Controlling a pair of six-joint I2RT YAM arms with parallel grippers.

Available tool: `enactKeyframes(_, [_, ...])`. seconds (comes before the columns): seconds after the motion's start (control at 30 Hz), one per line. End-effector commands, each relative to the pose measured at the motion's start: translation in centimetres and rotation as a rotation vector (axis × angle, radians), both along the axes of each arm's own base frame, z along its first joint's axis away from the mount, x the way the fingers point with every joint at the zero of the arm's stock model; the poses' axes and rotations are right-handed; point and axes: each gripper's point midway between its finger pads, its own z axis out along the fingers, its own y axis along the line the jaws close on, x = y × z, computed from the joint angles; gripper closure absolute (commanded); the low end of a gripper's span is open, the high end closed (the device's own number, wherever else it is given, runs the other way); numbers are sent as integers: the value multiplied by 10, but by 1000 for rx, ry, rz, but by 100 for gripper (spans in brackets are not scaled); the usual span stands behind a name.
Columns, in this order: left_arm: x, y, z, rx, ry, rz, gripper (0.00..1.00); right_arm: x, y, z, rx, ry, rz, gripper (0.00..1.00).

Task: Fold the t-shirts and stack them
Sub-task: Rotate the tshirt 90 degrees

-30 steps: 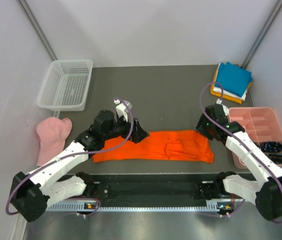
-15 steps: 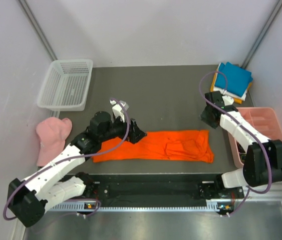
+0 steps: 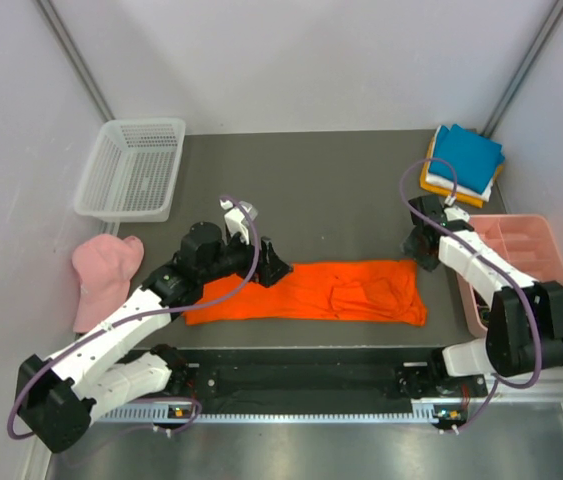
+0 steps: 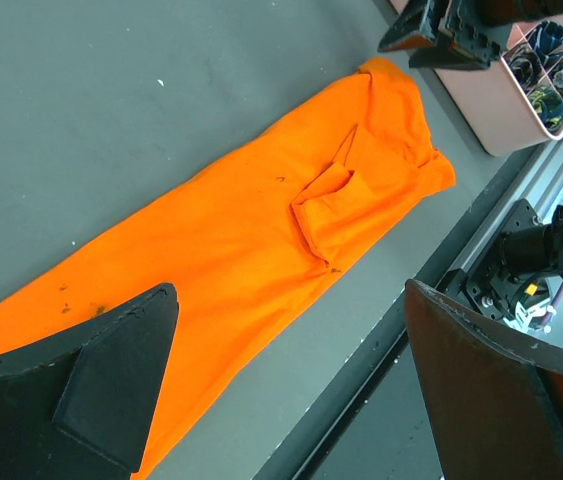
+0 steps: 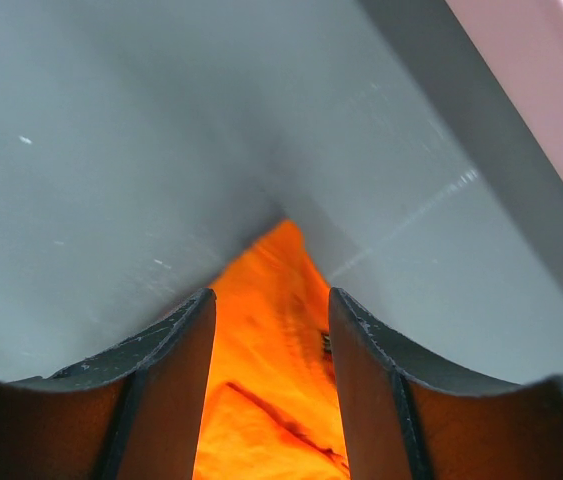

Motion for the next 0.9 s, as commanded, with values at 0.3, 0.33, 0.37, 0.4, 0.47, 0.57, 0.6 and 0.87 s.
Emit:
enactKeyframes(0.3, [2, -2, 9, -21, -27, -12, 1, -16, -5, -3, 17, -23, -58, 52])
enactKeyframes(0.33, [2, -2, 10, -23, -29, -11, 1, -15, -5, -4, 19, -24, -59, 52])
enactKeyframes(0.37, [2, -2, 9, -21, -28, -14, 1, -15, -4, -6, 24, -18, -56, 53])
enactKeyframes(0.4, [1, -2, 9, -21, -28, -13, 1, -14, -3, -7, 28, -19, -54, 54])
enactKeyframes(0.47, [2, -1, 9, -21, -29, -11, 1, -14, -1, -10, 35, -10, -50, 55])
enactKeyframes(0.57, [2, 0, 9, -21, -31, -7, 1, -13, 0, -13, 38, -4, -49, 55])
enactKeyframes(0.6, [2, 0, 9, -20, -32, -3, 1, -12, 1, -14, 40, -2, -47, 56])
enactKeyframes(0.87, [3, 1, 10, -17, -33, 0, 1, -9, 4, -20, 53, 4, -40, 61])
